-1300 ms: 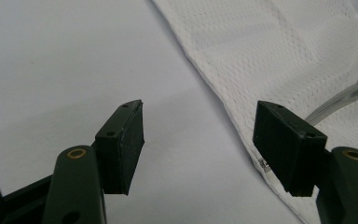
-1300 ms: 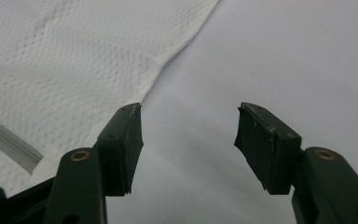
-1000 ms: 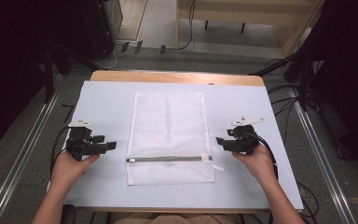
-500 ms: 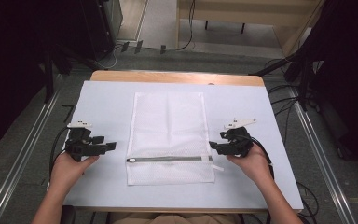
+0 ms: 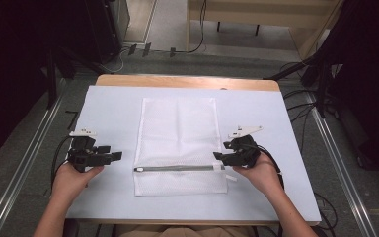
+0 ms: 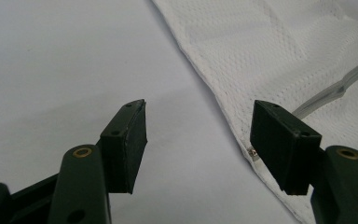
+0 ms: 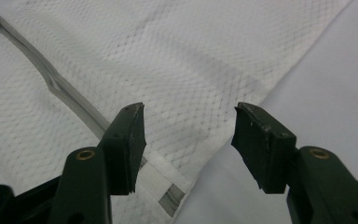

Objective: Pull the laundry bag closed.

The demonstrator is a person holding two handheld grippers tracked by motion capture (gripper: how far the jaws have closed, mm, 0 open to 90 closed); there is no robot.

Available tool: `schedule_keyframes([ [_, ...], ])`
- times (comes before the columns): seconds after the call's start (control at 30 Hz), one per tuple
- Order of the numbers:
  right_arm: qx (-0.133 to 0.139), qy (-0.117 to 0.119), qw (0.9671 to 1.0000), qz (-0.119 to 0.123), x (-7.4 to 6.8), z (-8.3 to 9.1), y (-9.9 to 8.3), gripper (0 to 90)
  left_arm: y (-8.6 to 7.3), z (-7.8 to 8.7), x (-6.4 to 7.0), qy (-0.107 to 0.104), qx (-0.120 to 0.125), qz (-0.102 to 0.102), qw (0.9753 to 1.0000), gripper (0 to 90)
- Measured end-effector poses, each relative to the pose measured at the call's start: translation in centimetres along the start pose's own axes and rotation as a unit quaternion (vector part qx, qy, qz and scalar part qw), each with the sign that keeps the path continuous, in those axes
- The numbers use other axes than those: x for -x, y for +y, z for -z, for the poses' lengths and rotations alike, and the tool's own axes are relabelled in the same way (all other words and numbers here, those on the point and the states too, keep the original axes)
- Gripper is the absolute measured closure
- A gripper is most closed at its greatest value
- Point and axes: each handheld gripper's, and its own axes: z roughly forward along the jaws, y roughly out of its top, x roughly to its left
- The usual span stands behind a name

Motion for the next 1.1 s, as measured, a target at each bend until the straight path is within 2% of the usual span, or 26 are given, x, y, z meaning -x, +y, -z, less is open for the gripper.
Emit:
schedule_keyframes([
  [0.5,-0.005,0.018,0.9998,0.012,-1.7,-0.4,1.1,48.4,0.0,0.2,0.2,-0.005,-0.002,-0.001,1.0000,39.6],
  [0.87,-0.007,0.034,0.9992,0.021,-3.4,-1.0,2.2,51.3,0.0,0.2,0.2,-0.002,-0.005,-0.003,1.0000,39.4],
  [1.1,-0.010,0.050,0.9981,0.035,-4.6,-1.9,3.4,53.8,0.1,-0.1,0.2,-0.001,-0.007,-0.004,1.0000,39.2],
])
